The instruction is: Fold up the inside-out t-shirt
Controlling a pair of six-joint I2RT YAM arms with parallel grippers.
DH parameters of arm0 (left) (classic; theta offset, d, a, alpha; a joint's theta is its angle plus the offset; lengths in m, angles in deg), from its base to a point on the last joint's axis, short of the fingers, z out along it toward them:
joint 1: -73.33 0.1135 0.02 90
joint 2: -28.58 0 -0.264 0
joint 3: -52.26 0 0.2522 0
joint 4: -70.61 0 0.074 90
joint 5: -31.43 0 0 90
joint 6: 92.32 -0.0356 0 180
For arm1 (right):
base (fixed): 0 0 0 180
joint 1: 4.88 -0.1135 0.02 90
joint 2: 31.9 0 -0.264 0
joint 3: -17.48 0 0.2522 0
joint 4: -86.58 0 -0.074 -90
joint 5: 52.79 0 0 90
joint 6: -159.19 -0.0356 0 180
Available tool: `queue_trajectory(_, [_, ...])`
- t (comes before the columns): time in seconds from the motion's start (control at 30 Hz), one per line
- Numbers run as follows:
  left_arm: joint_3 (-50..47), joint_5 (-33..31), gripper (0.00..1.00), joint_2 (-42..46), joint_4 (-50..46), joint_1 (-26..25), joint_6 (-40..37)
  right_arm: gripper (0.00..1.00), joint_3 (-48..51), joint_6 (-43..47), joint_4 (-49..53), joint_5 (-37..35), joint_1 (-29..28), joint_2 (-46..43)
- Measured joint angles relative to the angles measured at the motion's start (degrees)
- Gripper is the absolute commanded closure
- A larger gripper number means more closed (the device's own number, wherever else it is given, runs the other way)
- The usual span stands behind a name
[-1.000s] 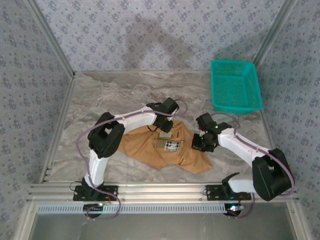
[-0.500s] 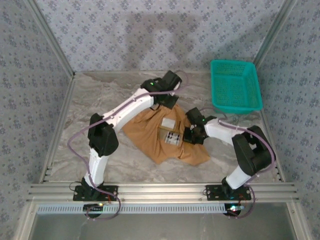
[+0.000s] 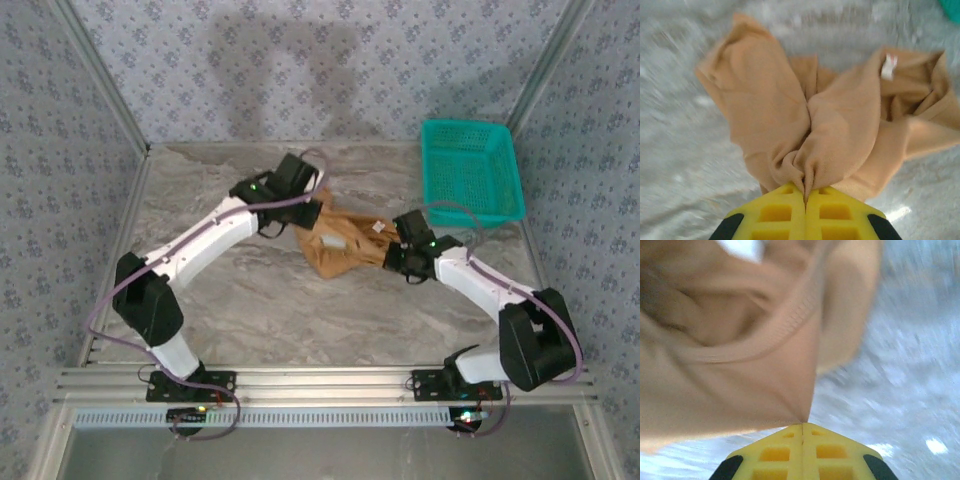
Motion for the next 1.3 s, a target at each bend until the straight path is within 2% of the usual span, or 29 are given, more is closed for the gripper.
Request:
queue_trajectory(0.1, [-10.6,2.0,1.0,0.3,3.8,-0.9,3.0,1.0,4.3,0.0,1.9,0.8,0.3,0.6])
queue_trajectory(0.23, [-17.3,3.1,1.0,0.5,5.6,-2.3,6.0,1.0,3.7,0.0,3.8,1.6,-0.6,-1.0])
queue_trajectory(0.33, [-20.4,3.4,0.93,2.5,8.3,-3.9,8.0,1.0,3.0,-0.4,5.1,1.5,-2.9,-3.8])
queue_trajectory(0.37, [-21.5,3.5,0.86,3.5,9.2,-4.6,8.7,1.0,3.1,-0.8,5.9,1.6,-3.7,-5.1])
queue_trajectory(0.4, [-22.4,3.7,0.72,4.2,9.9,-5.3,9.3,0.94,3.8,-1.2,6.2,1.6,-4.3,-6.4])
queue_trajectory(0.43, [-23.0,3.7,0.62,4.7,10.3,-5.7,9.8,0.81,4.5,-1.6,6.5,1.7,-4.6,-7.4])
queue_trajectory(0.47, [-23.5,3.6,0.57,5.0,10.5,-6.1,10.5,0.69,5.4,-2.1,6.9,1.7,-4.7,-8.7])
queue_trajectory(0.53, [-23.8,2.9,0.48,5.1,10.4,-6.6,11.3,0.57,6.4,-2.6,7.8,1.7,-4.6,-10.5])
queue_trajectory(0.57, [-23.8,2.1,0.47,5.1,10.3,-6.6,11.4,0.53,6.4,-3.0,7.9,1.9,-4.4,-11.1])
queue_trajectory(0.67, [-22.0,-0.2,0.41,5.2,9.0,-6.3,10.9,0.51,5.7,-3.4,6.4,3.1,-4.3,-10.9])
queue_trajectory(0.8, [-16.4,-1.2,0.33,4.9,9.0,-5.5,9.3,0.5,1.7,-3.5,4.8,4.5,-5.0,-6.1])
queue_trajectory(1.0, [-8.0,2.2,0.3,-2.8,10.1,-5.2,6.1,0.5,-4.2,-3.5,3.6,5.6,-7.5,-0.5])
queue_trajectory(1.17, [-6.6,6.0,0.3,-10.1,9.4,-5.2,3.2,0.51,-5.2,-3.5,3.8,5.2,-7.5,-0.1])
queue_trajectory(1.23, [-6.2,6.0,0.38,-12.6,8.7,-5.2,2.3,0.51,-5.2,-3.5,4.1,5.1,-7.5,-0.1])
queue_trajectory(1.3, [-5.2,5.9,0.57,-14.9,7.8,-5.2,1.3,0.51,-5.2,-3.5,4.2,5.1,-7.5,-0.1])
